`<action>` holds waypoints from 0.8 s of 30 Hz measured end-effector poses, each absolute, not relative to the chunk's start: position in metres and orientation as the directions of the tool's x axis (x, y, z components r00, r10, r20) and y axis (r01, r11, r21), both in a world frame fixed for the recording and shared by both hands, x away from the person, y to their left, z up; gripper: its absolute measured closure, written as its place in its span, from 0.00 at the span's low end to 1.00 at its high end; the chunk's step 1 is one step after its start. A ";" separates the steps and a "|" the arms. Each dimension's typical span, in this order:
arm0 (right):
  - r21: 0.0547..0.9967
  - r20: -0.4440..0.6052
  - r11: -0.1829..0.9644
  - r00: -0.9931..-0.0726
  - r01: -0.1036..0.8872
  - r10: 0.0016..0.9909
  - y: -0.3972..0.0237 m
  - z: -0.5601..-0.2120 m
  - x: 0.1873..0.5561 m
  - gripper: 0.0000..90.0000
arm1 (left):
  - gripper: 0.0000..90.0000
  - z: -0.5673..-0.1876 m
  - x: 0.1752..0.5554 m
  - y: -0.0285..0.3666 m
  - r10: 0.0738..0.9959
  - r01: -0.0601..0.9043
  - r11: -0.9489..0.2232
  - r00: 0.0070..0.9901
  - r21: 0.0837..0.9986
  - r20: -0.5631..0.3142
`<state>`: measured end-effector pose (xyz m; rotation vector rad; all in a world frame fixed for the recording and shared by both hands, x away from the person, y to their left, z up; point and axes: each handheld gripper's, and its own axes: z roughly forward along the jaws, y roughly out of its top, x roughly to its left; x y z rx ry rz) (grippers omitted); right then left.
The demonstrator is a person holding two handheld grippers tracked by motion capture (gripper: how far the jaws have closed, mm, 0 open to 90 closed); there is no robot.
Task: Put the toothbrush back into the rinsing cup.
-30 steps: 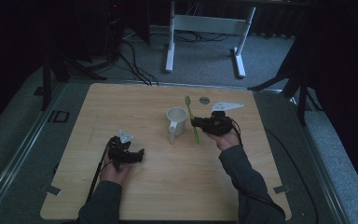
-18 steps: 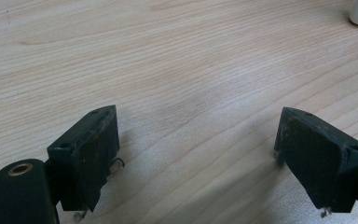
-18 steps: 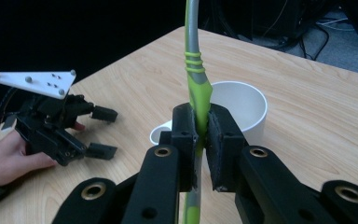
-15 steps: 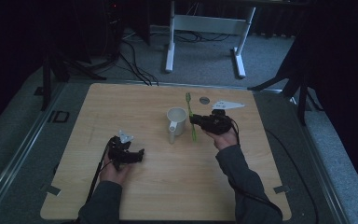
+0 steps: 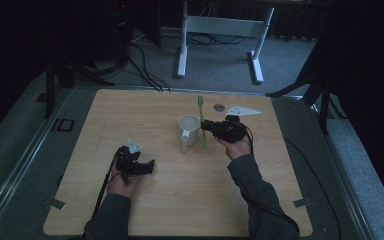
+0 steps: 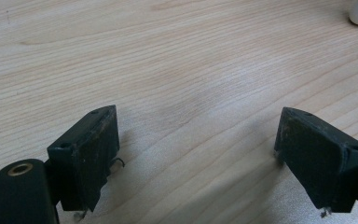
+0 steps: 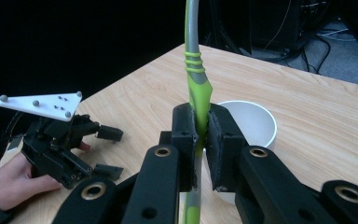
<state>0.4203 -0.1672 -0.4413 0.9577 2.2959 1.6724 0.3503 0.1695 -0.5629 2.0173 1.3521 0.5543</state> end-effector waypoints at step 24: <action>0.907 0.306 0.082 -0.782 0.412 0.543 -0.158 -0.438 0.425 0.91 | 0.16 -0.563 0.350 0.169 0.924 0.654 -0.266 0.382 0.708 -0.005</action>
